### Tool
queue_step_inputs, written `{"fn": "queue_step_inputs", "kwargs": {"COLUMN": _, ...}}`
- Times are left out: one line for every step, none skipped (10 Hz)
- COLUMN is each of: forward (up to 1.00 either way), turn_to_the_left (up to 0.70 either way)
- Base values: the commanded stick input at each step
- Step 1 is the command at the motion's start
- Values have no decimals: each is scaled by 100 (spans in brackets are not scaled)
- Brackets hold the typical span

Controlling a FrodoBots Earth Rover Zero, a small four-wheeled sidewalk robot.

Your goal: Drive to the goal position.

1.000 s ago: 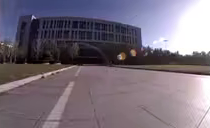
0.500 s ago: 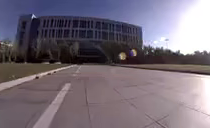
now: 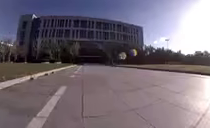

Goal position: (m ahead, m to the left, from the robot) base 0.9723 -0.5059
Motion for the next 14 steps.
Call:
{"fn": "queue_step_inputs", "kwargs": {"forward": 70, "turn_to_the_left": 0}}
{"fn": "queue_step_inputs", "kwargs": {"forward": 70, "turn_to_the_left": 0}}
{"fn": "queue_step_inputs", "kwargs": {"forward": 70, "turn_to_the_left": 0}}
{"fn": "queue_step_inputs", "kwargs": {"forward": 70, "turn_to_the_left": 0}}
{"fn": "queue_step_inputs", "kwargs": {"forward": 70, "turn_to_the_left": 0}}
{"fn": "queue_step_inputs", "kwargs": {"forward": 70, "turn_to_the_left": 0}}
{"fn": "queue_step_inputs", "kwargs": {"forward": 70, "turn_to_the_left": 0}}
{"fn": "queue_step_inputs", "kwargs": {"forward": 70, "turn_to_the_left": 0}}
{"fn": "queue_step_inputs", "kwargs": {"forward": 70, "turn_to_the_left": 0}}
{"fn": "queue_step_inputs", "kwargs": {"forward": 70, "turn_to_the_left": 0}}
{"fn": "queue_step_inputs", "kwargs": {"forward": 70, "turn_to_the_left": 0}}
{"fn": "queue_step_inputs", "kwargs": {"forward": 70, "turn_to_the_left": 0}}
{"fn": "queue_step_inputs", "kwargs": {"forward": 70, "turn_to_the_left": 0}}
{"fn": "queue_step_inputs", "kwargs": {"forward": 70, "turn_to_the_left": 0}}
